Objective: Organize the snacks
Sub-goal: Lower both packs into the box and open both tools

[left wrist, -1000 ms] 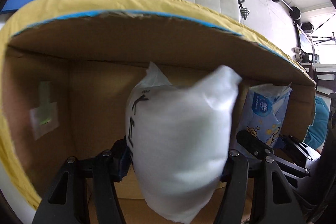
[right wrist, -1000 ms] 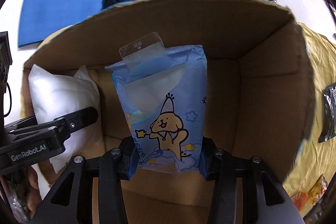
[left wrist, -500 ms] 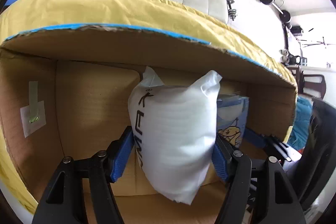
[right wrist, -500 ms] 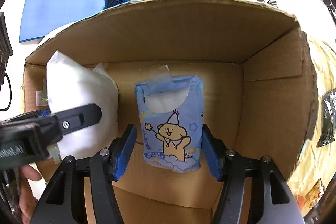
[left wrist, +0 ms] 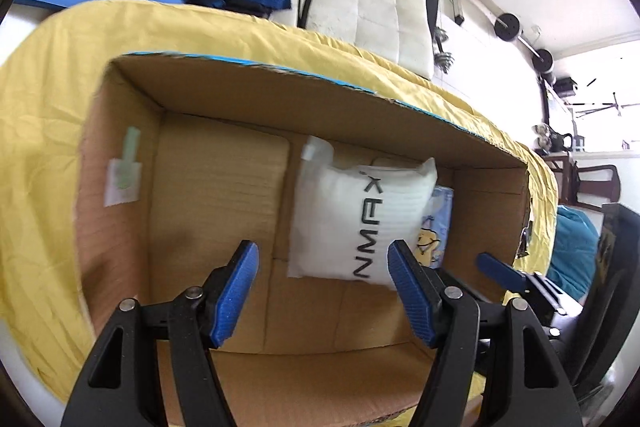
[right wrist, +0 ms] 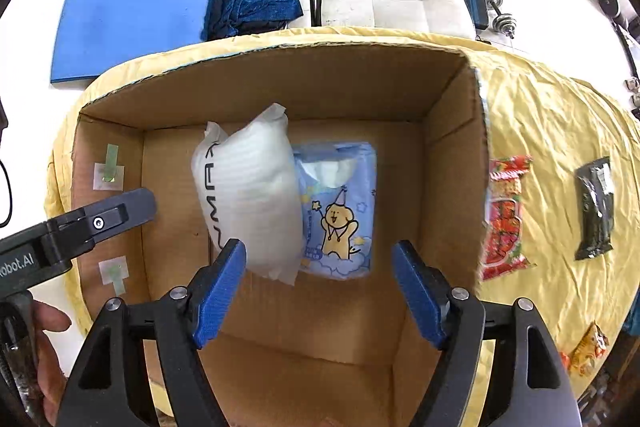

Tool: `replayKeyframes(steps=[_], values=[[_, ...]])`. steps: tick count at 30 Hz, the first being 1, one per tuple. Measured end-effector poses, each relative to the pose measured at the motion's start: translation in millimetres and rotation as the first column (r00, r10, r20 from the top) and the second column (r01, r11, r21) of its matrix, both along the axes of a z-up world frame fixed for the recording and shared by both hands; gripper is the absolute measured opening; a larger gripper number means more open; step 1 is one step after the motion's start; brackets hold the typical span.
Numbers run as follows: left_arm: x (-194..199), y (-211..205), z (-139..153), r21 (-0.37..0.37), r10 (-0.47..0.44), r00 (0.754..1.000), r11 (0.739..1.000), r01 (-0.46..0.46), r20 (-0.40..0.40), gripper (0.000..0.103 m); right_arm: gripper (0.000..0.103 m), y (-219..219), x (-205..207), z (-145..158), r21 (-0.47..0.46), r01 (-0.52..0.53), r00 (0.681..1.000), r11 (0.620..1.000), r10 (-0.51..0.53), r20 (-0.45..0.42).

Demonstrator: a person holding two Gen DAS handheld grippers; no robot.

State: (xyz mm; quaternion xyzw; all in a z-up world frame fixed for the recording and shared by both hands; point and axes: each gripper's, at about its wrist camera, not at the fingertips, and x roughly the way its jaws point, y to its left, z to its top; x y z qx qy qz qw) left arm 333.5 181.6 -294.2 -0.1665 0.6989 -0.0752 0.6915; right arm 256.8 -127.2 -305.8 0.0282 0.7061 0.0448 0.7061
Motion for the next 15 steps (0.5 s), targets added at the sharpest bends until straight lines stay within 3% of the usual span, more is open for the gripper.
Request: replayKeyframes(steps=[4, 6, 10, 15], values=[[-21.5, 5.0, 9.4, 0.053, 0.01, 0.999, 0.999, -0.012, 0.034, 0.066, 0.082, -6.2, -12.6, 11.6, -0.051, -0.006, 1.0, 0.999, 0.007, 0.028], [-30.1, 4.8, 14.6, 0.075, 0.008, 0.999, 0.997, -0.012, 0.049, 0.066, 0.096, -7.1, -18.7, 16.1, -0.069, -0.009, 0.999, 0.998, 0.012, 0.042], [-50.6, 4.5, 28.1, 0.187, -0.007, 0.993, 0.982, -0.016, 0.122, 0.084, 0.099, -7.5, -26.7, 22.6, -0.099, -0.013, 0.998, 0.995, 0.02, 0.066], [-68.0, 0.4, 48.8, 0.235, -0.054, 0.976, 0.972, 0.003, 0.211, 0.1, 0.103, -3.4, -50.4, 42.7, -0.128, -0.004, 0.993, 0.992, 0.019, 0.117]])
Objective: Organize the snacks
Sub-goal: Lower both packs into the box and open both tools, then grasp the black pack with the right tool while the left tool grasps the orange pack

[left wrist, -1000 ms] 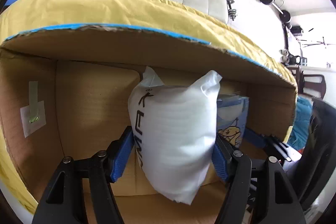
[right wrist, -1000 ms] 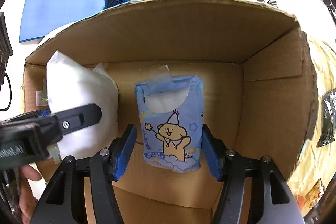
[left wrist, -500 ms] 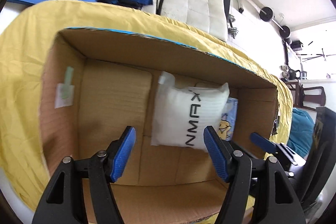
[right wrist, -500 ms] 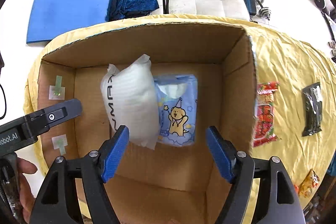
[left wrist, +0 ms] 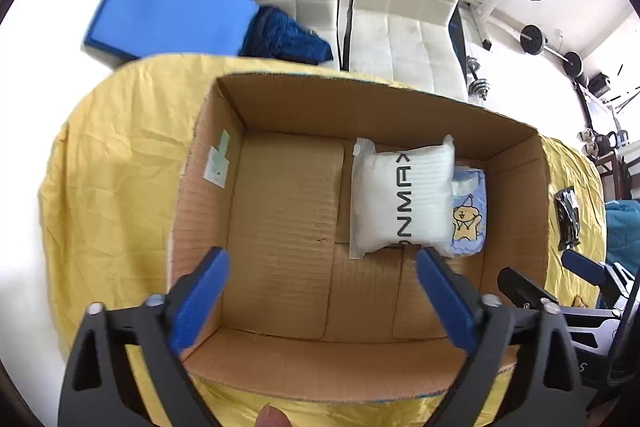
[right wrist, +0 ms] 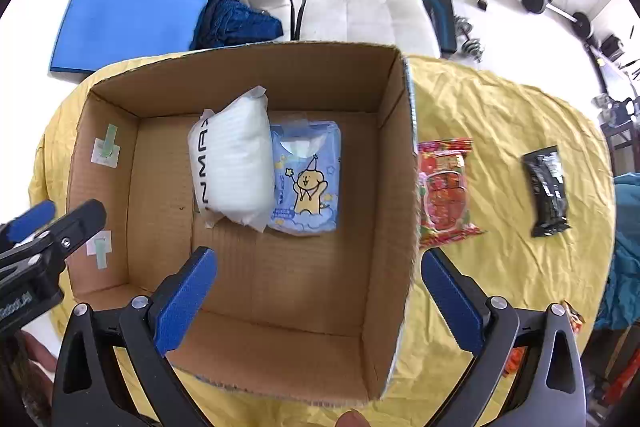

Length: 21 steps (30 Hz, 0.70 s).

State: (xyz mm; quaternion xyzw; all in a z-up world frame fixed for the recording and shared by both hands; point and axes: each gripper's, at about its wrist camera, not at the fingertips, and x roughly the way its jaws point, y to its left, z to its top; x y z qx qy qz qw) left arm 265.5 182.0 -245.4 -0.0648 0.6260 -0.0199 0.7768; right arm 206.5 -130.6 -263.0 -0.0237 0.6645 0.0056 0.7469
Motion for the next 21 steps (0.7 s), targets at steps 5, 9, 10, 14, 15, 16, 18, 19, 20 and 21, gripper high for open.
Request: replayKeyframes(steps=[5, 9, 10, 14, 15, 16, 18, 19, 20, 21], values=[[-20.4, 5.0, 21.1, -0.008, -0.005, 0.999, 1.0, 0.006, 0.048, 0.1, 0.103, 6.5, -27.3, 20.8, 0.005, 0.006, 0.999, 1.0, -0.006, 0.031], [-39.8, 6.3, 41.6, 0.032, -0.022, 0.995, 0.999, 0.018, 0.1, 0.1, 0.103, 10.8, -50.2, 38.3, 0.018, 0.013, 0.998, 1.0, -0.014, 0.058], [-46.9, 7.9, 47.9, 0.036, -0.025, 0.993, 0.999, 0.021, 0.115, 0.1, 0.103, 12.0, -57.2, 43.9, 0.023, 0.014, 0.998, 1.0, -0.016, 0.068], [-67.6, 9.1, 66.8, 0.044, -0.035, 0.99, 0.999, 0.029, 0.14, 0.1, 0.103, 14.9, -79.6, 63.0, 0.033, 0.017, 0.995, 0.999, -0.02, 0.098], [-72.3, 9.6, 70.8, 0.042, -0.038, 0.989, 0.999, 0.032, 0.142, 0.1, 0.103, 15.3, -86.4, 68.2, 0.039, 0.016, 0.994, 0.999, -0.02, 0.104], [-77.0, 9.4, 74.8, 0.037, -0.043, 0.989, 0.999, 0.038, 0.145, 0.1, 0.103, 15.4, -90.7, 71.5, 0.046, 0.016, 0.994, 0.999, -0.021, 0.105], [-85.5, 7.5, 83.5, 0.047, -0.055, 0.986, 0.998, 0.049, 0.157, 0.1, 0.103, 15.9, -101.2, 80.1, 0.064, 0.012, 0.993, 0.998, -0.019, 0.114], [-89.9, 6.2, 87.3, 0.054, -0.06, 0.985, 0.997, 0.051, 0.165, 0.1, 0.103, 16.1, -104.1, 83.0, 0.067, 0.012, 0.993, 0.998, -0.02, 0.117], [-93.0, 5.9, 90.4, 0.054, -0.061, 0.984, 0.997, 0.053, 0.169, 0.1, 0.103, 14.9, -108.4, 87.1, 0.075, 0.013, 0.992, 0.997, -0.022, 0.121], [-96.5, 5.2, 93.2, 0.053, -0.061, 0.983, 0.997, 0.053, 0.172, 0.1, 0.103, 13.2, -112.2, 91.2, 0.087, 0.012, 0.992, 0.996, -0.023, 0.124]])
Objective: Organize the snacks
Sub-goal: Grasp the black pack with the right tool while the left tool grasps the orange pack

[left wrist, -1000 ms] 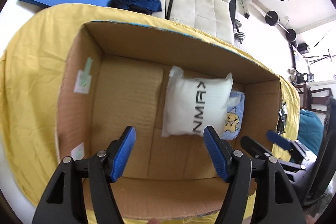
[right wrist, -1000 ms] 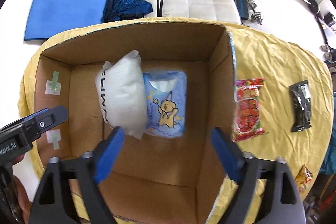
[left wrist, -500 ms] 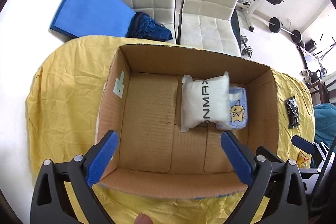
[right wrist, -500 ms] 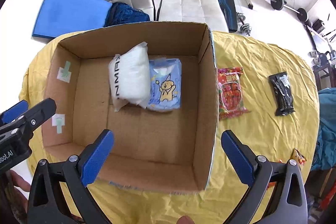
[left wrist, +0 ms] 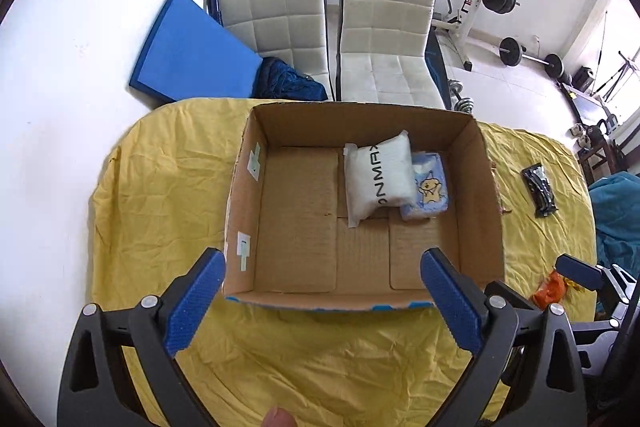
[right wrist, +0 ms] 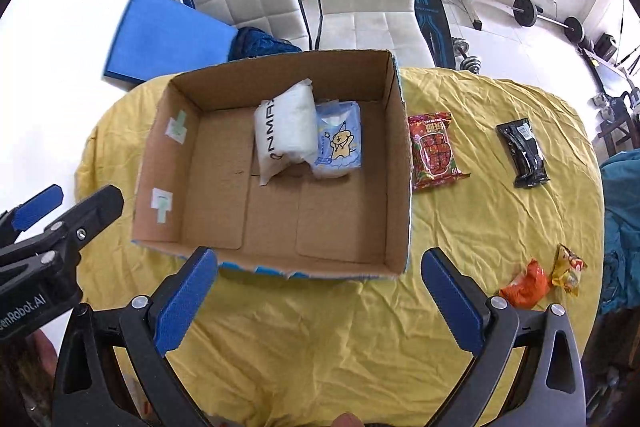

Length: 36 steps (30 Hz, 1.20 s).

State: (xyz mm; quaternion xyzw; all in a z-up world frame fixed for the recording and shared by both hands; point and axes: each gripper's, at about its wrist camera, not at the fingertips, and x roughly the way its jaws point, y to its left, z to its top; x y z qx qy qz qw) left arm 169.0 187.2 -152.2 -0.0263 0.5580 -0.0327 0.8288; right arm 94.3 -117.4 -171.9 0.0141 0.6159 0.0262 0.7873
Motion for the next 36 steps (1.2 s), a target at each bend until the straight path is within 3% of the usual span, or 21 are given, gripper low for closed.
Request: replayKeyframes(steps=[10, 17, 22, 29, 36], values=[[-20.8, -28.0, 26.4, -0.056, 0.02, 1.0, 0.998, -0.019, 0.019, 0.1, 0.103, -42.8, -17.0, 32.7, 0.057, 0.012, 0.999, 0.998, -0.014, 0.036], [-16.1, -99.4, 37.5, -0.073, -0.048, 0.999, 0.996, 0.049, 0.01, 0.1, 0.103, -144.6, -21.1, 42.8, 0.049, 0.137, 0.99, 0.989, -0.139, 0.031], [2.7, -166.4, 29.1, -0.095, -0.117, 0.993, 0.989, 0.114, -0.026, 0.1, 0.103, -234.7, -18.0, 36.3, -0.019, 0.224, 0.974, 0.974, -0.224, 0.009], [52.1, -254.5, -25.2, -0.112, -0.199, 0.967, 0.977, 0.183, -0.159, 0.1, 0.103, -342.3, 12.3, -5.5, -0.073, 0.26, 0.961, 0.963, -0.265, -0.081], [119.4, -302.5, -102.1, -0.017, -0.176, 0.935, 0.984, 0.179, -0.309, 0.1, 0.103, -388.8, 71.7, -71.9, -0.044, 0.207, 0.962, 0.977, -0.211, -0.173]])
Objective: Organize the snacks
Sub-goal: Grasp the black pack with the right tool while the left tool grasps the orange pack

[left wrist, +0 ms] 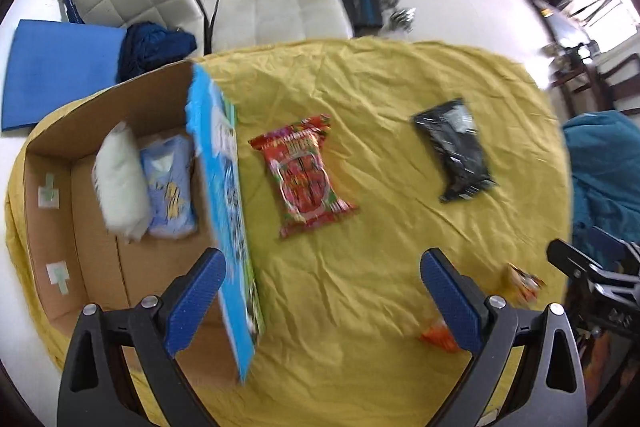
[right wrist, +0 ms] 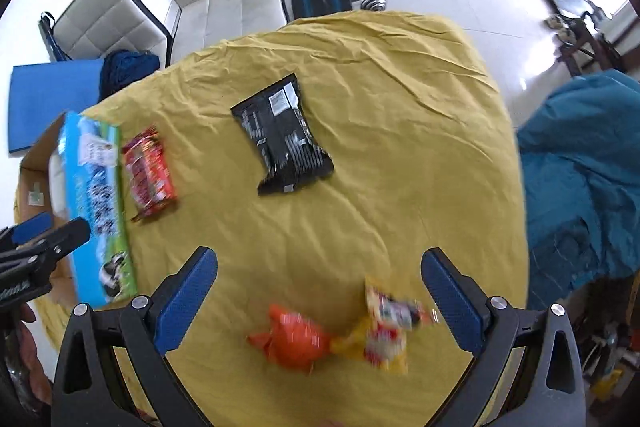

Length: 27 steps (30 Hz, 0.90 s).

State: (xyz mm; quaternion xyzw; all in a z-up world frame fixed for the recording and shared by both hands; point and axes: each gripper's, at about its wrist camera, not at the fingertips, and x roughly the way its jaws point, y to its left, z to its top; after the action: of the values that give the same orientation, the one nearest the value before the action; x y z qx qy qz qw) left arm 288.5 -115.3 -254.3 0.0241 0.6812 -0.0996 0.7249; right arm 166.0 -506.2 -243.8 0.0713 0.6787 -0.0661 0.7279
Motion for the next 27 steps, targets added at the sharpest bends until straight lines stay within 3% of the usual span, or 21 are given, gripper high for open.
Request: replayKeyframes(steps=[4, 8, 10, 12, 13, 16, 17, 21, 27], values=[[38.8, -17.0, -41.0, 0.087, 0.011, 0.996, 0.996, -0.003, -0.093, 0.1, 0.103, -0.7, 46.1, -53.8, 0.056, -0.008, 0.997, 0.998, 0.012, -0.073], [60.5, -28.2, -67.1, 0.167, -0.005, 0.991, 0.986, 0.027, -0.133, 0.1, 0.101, 8.0, 78.6, -100.1, 0.067, -0.025, 0.989, 0.997, 0.035, -0.142], [66.2, -32.0, -75.9, 0.191, -0.004, 0.989, 0.981, 0.033, -0.15, 0.1, 0.094, 7.9, 87.9, -115.7, 0.058, -0.021, 0.985, 0.998, 0.031, -0.168], [67.8, -33.2, -79.9, 0.19, 0.008, 0.987, 0.982, 0.023, -0.158, 0.1, 0.075, 4.7, 93.4, -129.9, 0.04, -0.012, 0.98, 0.999, 0.019, -0.2], [67.1, -33.1, -80.1, 0.185, 0.014, 0.987, 0.983, 0.016, -0.162, 0.1, 0.073, 3.1, 94.2, -136.6, 0.04, -0.015, 0.976, 0.999, 0.023, -0.216], [60.8, -38.3, -74.8, 0.165, 0.009, 0.99, 0.986, 0.015, -0.141, 0.1, 0.066, 4.2, 89.5, -133.1, 0.021, -0.055, 0.977, 0.998, 0.059, -0.205], [57.8, -41.4, -71.4, 0.164, 0.001, 0.992, 0.986, 0.02, -0.128, 0.1, 0.058, 3.5, 85.7, -130.9, 0.021, -0.069, 0.975, 0.997, 0.072, -0.209], [24.7, -60.5, -44.5, 0.123, -0.069, 0.996, 0.99, 0.075, -0.05, 0.1, 0.047, -14.0, 59.6, -109.7, 0.0, -0.078, 0.979, 0.997, 0.077, -0.19], [-53.0, -88.0, -20.5, 0.018, -0.234, 0.972, 0.972, 0.234, -0.018, 0.1, 0.047, -56.1, -7.9, -68.2, 0.011, -0.015, 0.989, 1.0, 0.017, -0.15]])
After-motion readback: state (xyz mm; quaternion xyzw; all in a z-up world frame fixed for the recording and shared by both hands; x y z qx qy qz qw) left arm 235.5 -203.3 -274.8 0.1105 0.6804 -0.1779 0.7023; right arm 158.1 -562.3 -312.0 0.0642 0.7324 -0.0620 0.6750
